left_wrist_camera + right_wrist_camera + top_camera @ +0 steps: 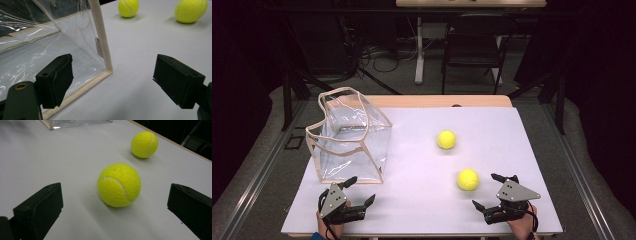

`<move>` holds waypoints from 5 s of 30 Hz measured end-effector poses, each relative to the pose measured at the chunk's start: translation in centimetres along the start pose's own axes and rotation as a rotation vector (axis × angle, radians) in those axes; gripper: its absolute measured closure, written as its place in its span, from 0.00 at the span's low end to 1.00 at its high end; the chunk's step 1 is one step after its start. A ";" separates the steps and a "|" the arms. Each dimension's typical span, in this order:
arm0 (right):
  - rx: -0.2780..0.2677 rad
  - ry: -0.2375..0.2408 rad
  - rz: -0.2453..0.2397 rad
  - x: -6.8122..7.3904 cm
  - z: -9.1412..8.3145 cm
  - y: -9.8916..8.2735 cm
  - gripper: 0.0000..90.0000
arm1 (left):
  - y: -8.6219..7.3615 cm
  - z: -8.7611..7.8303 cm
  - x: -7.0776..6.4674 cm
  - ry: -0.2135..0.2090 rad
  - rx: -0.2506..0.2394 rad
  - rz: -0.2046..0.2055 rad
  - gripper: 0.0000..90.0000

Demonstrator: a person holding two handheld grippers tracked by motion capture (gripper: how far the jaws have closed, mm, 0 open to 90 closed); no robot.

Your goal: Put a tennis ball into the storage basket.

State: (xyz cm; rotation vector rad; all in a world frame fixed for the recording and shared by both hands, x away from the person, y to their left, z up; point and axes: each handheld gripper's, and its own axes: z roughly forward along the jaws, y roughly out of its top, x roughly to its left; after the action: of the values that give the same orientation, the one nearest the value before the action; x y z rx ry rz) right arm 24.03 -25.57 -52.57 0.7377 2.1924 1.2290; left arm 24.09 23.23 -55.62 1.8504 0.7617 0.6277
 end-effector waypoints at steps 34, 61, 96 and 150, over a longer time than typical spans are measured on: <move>0.192 0.072 0.005 -0.3 1.4 3.1 0.00 | -0.1 0.0 -0.1 -0.002 0.003 -0.002 0.18; 0.312 0.093 -0.003 -1.6 4.8 5.6 0.00 | -0.1 0.2 -0.1 -0.015 0.013 0.000 0.18; 0.445 0.177 0.072 -3.8 9.1 4.1 0.00 | -0.1 0.2 -0.1 -0.014 0.010 -0.002 0.18; 0.482 0.192 0.051 -3.2 8.9 4.2 0.29 | -0.1 0.2 -0.1 -0.020 0.008 -0.004 0.18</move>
State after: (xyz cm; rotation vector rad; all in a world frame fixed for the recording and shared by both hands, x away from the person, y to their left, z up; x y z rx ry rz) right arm 33.17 -20.58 -52.39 0.8942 2.6870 0.8225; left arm 24.11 23.07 -55.80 1.8594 0.7554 0.6037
